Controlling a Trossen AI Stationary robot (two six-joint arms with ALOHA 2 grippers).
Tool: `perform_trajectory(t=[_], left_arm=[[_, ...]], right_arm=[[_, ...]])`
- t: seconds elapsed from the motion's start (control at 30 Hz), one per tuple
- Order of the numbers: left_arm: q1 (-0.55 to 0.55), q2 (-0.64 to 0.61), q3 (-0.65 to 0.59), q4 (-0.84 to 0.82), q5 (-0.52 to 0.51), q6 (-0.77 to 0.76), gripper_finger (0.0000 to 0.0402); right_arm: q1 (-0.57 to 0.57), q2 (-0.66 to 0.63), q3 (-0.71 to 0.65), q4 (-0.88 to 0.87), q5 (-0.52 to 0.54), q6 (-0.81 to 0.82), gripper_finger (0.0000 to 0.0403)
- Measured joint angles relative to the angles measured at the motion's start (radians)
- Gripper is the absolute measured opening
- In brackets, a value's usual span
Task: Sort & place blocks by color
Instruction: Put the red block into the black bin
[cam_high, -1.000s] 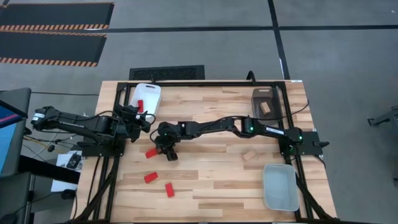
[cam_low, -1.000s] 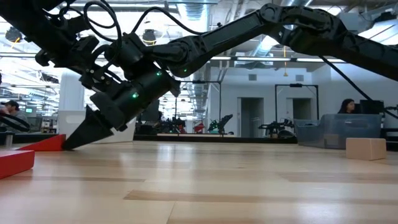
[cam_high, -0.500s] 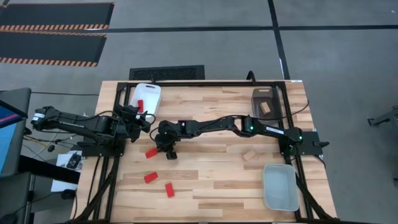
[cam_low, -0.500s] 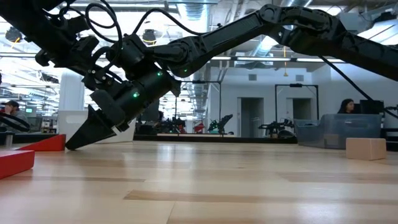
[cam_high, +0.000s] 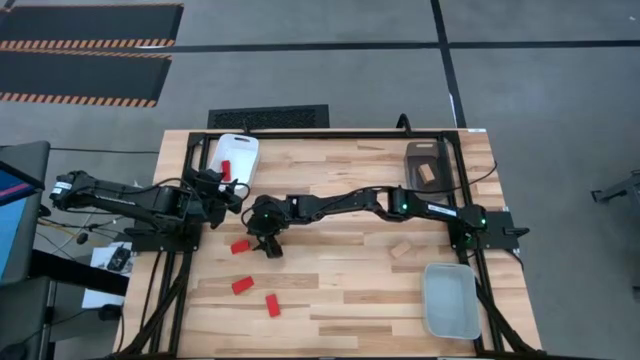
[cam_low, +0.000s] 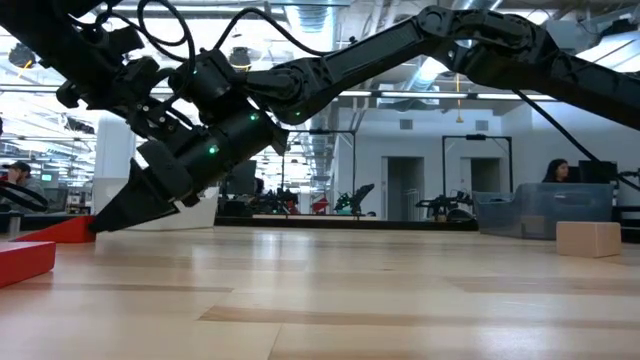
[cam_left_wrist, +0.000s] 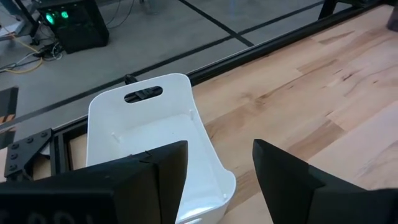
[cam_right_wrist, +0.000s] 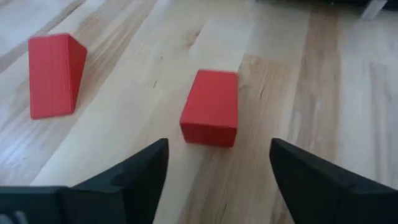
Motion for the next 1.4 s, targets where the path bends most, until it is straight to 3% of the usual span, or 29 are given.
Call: perform_trajectory(t=[0.2,0.47,0.9,1.1,1.4], left_arm=[[0.000,0.000,0.000,0.000,0.000,-0.001,0.0173],[0.000,0.000,0.000,0.006,0.000,-0.003,0.0173],[0.000,0.074,0.000,0.009,0.010,-0.003,0.0173],[0.000,0.127,0.000,0.055,0.010,0.020,0.0173],[0.000,0.144,0.000,0.078,0.009,0.045,0.0174]], right_arm=[[0.018,0.000,0.000,0.052,-0.019,-0.001,0.0339],[0.061,0.026,0.004,0.251,0.025,-0.003,0.0332],[0.051,0.060,0.001,0.268,0.144,-0.021,0.0326],[0.017,0.060,0.001,0.258,0.122,0.059,0.0326],[0.037,0.060,0.001,0.227,0.062,0.022,0.0318]])
